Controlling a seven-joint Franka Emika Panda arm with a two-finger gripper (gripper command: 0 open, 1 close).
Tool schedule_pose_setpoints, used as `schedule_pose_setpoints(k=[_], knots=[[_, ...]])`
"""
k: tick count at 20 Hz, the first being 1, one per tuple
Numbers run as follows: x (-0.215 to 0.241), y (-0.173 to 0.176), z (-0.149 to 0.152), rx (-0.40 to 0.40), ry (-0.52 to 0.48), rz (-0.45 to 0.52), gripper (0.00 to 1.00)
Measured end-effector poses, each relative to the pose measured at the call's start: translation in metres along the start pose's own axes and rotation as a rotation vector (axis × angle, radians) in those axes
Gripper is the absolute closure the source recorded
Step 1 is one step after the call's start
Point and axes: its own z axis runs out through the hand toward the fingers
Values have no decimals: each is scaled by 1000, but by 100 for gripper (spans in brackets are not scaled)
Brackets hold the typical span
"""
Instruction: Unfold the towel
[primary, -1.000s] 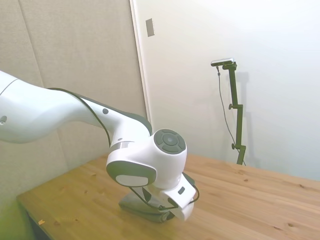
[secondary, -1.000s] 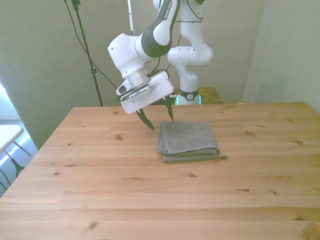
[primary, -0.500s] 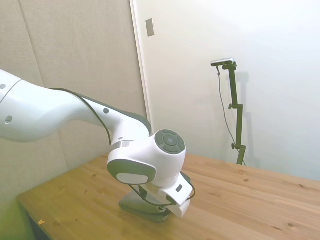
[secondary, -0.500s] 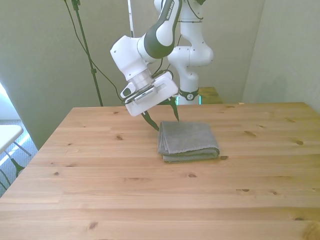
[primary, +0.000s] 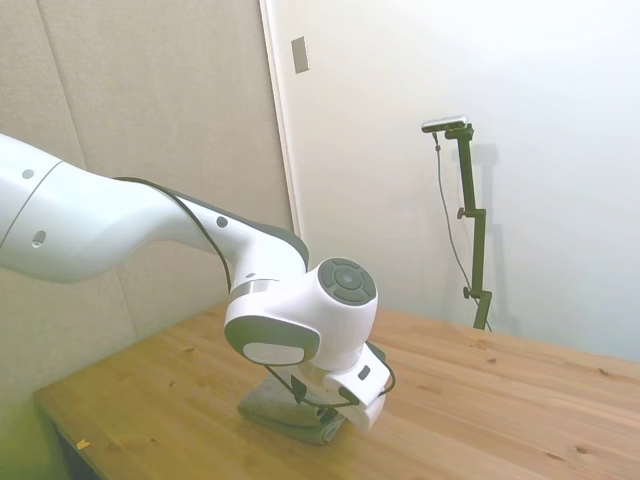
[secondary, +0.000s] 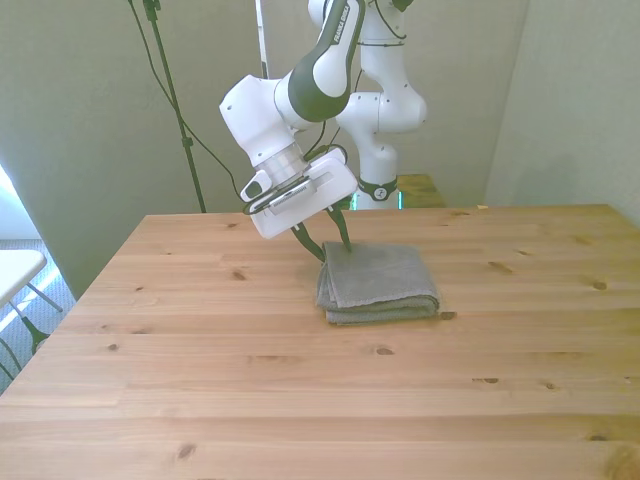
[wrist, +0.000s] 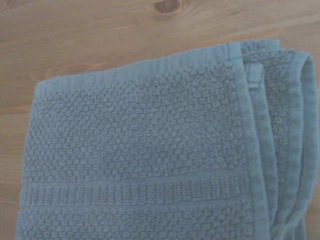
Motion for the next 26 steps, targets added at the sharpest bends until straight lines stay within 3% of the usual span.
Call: schedule_pose_setpoints(k=[12, 19, 26], knots=[[-1, -13, -9, 13, -5, -25, 100], [-35, -79, -28, 41, 17, -173, 100], [-74, -139, -14, 19, -2, -331, 100]])
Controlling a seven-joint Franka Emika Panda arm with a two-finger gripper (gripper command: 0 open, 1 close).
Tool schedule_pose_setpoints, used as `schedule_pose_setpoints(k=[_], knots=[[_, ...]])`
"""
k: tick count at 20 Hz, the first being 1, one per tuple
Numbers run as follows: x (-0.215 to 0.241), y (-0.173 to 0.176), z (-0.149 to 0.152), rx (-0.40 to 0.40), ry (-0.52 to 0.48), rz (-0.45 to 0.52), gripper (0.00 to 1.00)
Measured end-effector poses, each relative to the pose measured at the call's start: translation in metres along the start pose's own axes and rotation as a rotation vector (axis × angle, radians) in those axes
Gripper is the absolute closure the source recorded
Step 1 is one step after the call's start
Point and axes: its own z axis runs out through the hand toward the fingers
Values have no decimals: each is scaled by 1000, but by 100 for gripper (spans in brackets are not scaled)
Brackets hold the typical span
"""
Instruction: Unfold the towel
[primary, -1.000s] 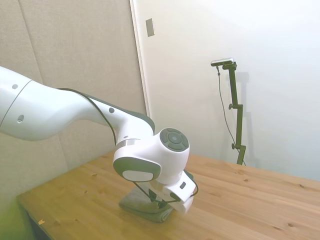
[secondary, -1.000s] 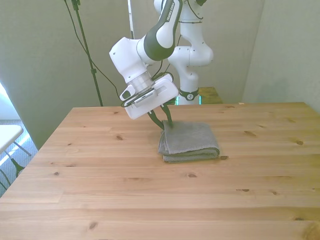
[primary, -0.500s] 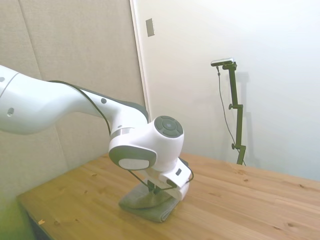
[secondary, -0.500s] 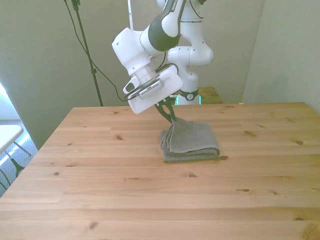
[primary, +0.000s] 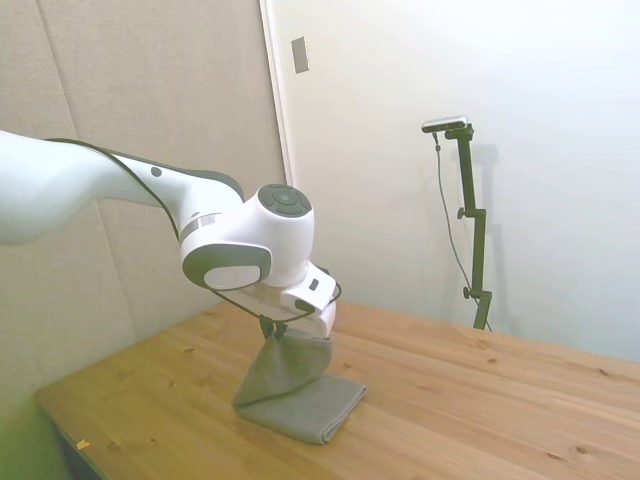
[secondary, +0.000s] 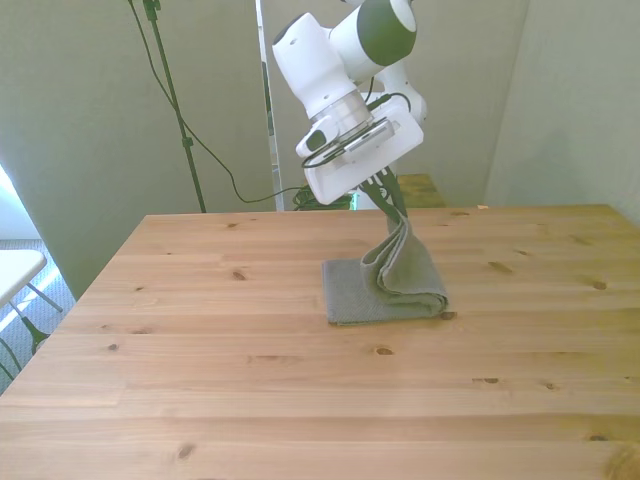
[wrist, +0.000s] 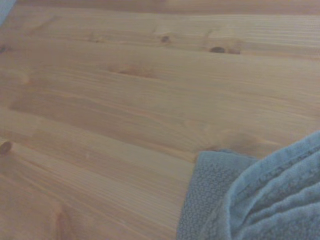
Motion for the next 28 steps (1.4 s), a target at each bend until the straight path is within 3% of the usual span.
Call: schedule_pose_setpoints(k=[4, 9, 13, 19, 20, 28], knots=[[-21, -27, 16, -46, -49, -164, 100], [-52, -35, 21, -74, -89, -362, 100], [-68, -42, 26, -81, -95, -437, 100], [-86, -80, 42, -105, -91, -534, 100], [-88, -85, 44, -110, -89, -542, 0], [-98, -110, 75, -125, -138, -551, 0]])
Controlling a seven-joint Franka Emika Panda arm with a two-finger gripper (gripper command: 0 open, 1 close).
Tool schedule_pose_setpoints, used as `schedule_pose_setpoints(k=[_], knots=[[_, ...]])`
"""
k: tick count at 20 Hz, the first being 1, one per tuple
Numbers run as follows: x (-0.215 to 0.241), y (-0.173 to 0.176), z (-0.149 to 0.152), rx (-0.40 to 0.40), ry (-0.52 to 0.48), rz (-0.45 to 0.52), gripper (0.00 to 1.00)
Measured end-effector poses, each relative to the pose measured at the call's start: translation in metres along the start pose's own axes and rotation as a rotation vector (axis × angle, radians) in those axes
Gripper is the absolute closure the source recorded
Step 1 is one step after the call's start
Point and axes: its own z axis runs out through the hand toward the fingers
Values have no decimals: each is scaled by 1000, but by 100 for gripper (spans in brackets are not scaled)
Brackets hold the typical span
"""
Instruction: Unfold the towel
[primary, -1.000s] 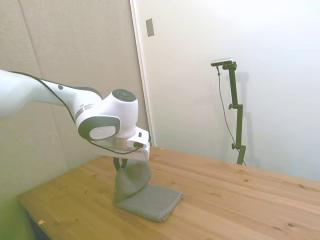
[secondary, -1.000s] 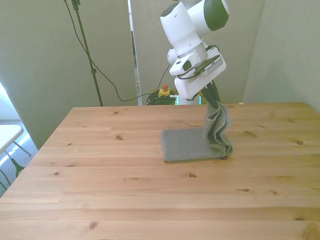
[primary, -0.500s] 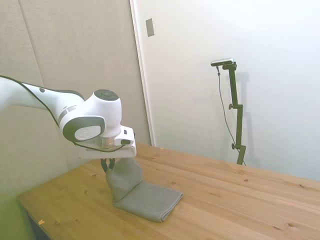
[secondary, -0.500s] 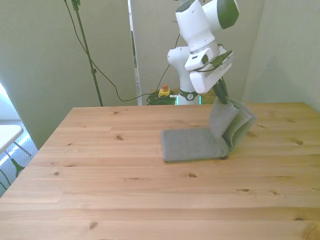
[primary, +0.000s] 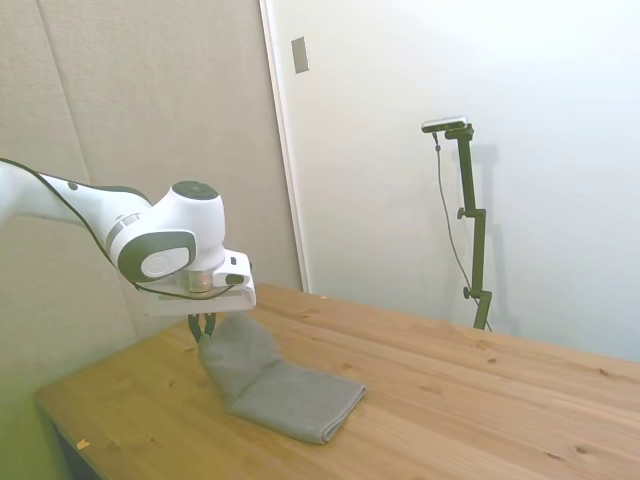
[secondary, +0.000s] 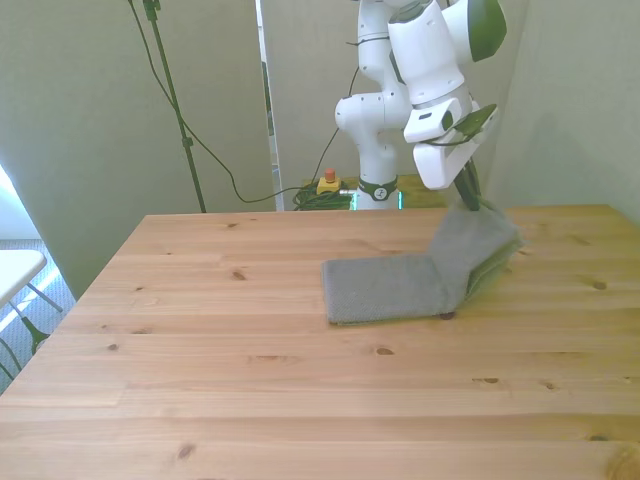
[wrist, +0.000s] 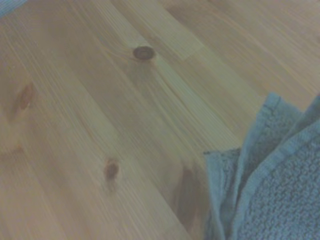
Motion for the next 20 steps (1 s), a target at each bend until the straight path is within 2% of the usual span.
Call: schedule_pose_setpoints(k=[5, 10, 11, 17, 20], knots=[[9, -29, 16, 2, -29, -38, 0], [14, -22, 30, 0, -49, -22, 0], [16, -21, 31, -4, -49, -2, 0], [24, -25, 25, -140, 23, 255, 0], [8, -33, 11, -188, 61, 390, 0]])
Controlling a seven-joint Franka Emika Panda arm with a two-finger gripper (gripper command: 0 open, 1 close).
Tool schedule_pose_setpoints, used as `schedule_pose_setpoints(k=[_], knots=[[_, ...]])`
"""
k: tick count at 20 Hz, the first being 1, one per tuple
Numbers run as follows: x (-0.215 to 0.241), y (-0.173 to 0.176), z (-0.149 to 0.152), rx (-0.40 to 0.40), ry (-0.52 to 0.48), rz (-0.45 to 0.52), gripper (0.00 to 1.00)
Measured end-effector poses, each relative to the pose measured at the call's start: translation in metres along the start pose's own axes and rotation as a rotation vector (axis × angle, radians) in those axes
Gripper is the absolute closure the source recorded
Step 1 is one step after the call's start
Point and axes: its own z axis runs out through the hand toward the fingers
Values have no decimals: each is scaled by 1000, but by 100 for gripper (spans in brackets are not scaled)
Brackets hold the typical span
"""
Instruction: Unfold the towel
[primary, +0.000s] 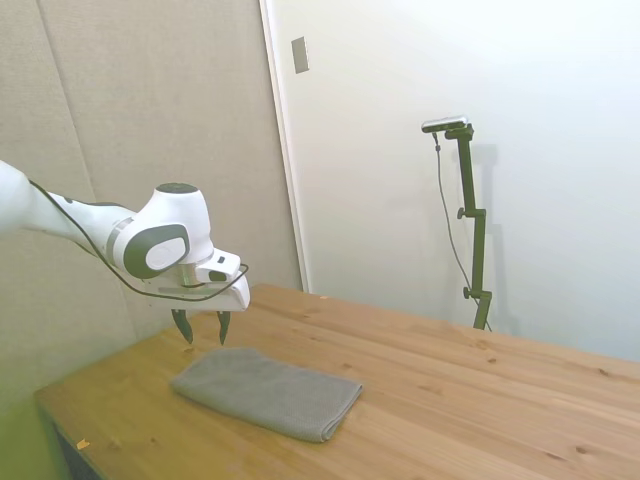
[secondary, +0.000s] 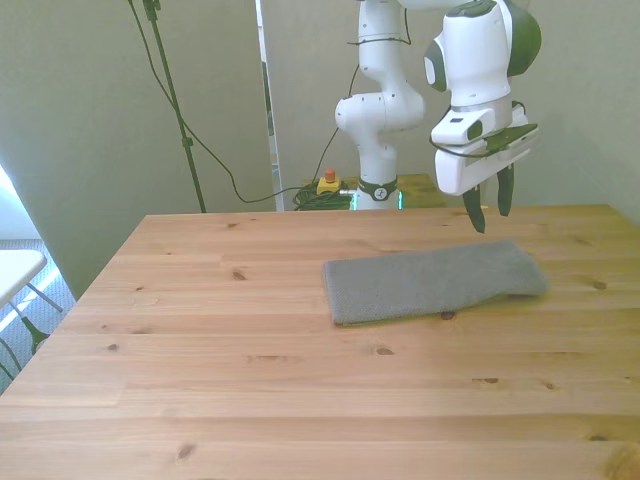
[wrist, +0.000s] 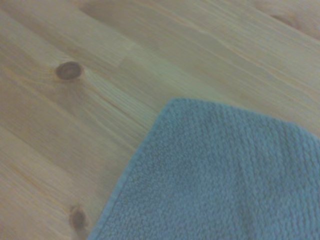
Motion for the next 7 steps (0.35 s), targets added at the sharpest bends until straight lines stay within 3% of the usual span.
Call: schedule_pose_setpoints(k=[7], knots=[[-98, 18, -38, -95, 106, 305, 0]])
